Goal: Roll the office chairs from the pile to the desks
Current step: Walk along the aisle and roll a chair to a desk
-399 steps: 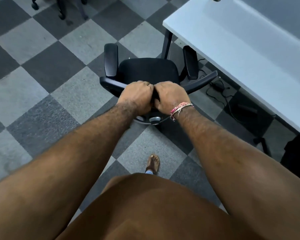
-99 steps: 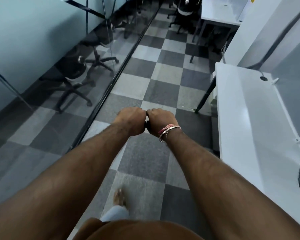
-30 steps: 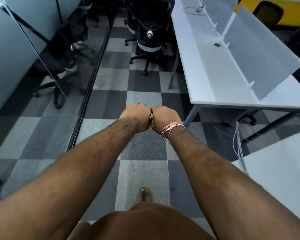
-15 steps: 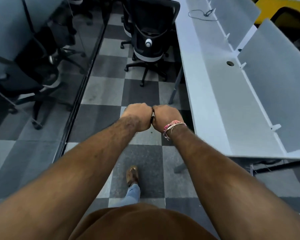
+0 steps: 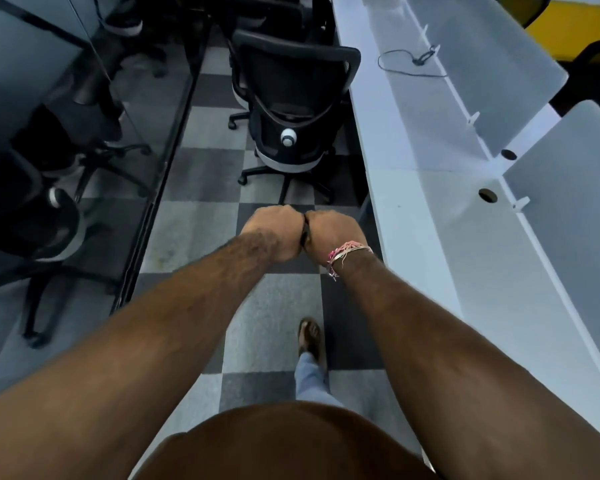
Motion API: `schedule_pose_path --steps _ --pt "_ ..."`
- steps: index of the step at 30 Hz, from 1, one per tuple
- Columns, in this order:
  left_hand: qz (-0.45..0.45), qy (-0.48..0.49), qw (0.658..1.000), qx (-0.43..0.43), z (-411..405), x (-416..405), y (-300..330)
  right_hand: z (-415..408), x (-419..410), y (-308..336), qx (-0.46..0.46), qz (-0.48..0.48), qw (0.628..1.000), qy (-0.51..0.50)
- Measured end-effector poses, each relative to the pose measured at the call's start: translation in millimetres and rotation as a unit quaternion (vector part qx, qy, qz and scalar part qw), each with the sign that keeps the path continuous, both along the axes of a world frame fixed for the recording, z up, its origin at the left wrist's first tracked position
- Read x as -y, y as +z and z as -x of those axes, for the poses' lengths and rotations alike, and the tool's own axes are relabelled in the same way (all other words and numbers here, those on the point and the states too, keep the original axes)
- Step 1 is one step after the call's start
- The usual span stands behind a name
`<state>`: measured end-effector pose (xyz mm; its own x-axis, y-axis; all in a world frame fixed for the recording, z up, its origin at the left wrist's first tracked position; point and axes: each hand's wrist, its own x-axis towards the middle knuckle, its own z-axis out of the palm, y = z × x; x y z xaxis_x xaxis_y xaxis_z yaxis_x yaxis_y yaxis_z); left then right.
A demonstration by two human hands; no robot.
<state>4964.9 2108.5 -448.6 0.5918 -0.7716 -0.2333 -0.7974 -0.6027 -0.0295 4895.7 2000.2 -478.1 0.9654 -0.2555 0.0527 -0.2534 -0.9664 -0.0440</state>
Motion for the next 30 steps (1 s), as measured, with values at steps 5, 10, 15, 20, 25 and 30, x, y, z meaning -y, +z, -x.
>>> schedule_pose_path --steps 5,10,15,20,25,30 --pt "0.011 0.013 1.0 0.006 -106.1 88.7 -5.2 -111.2 92.7 -13.0 0.006 0.011 1.0 0.021" --pt "0.022 0.037 0.999 0.004 -205.1 163.6 0.6 -212.8 170.8 1.0 0.007 0.0 0.999 0.04" --pt "0.028 0.035 0.999 0.009 -309.8 231.5 18.7 -318.3 237.9 16.9 0.025 0.007 0.999 0.042" --pt "0.019 0.036 0.999 0.028 -402.1 287.1 18.8 -413.9 290.3 11.7 0.027 0.016 0.999 0.019" --pt "0.062 0.005 0.998 0.033 -505.4 329.2 22.6 -509.2 332.2 10.3 0.061 0.023 0.998 -0.011" --pt "0.082 -0.065 0.993 0.048 -595.5 366.8 20.2 -587.8 365.3 8.6 0.081 0.001 0.996 -0.044"
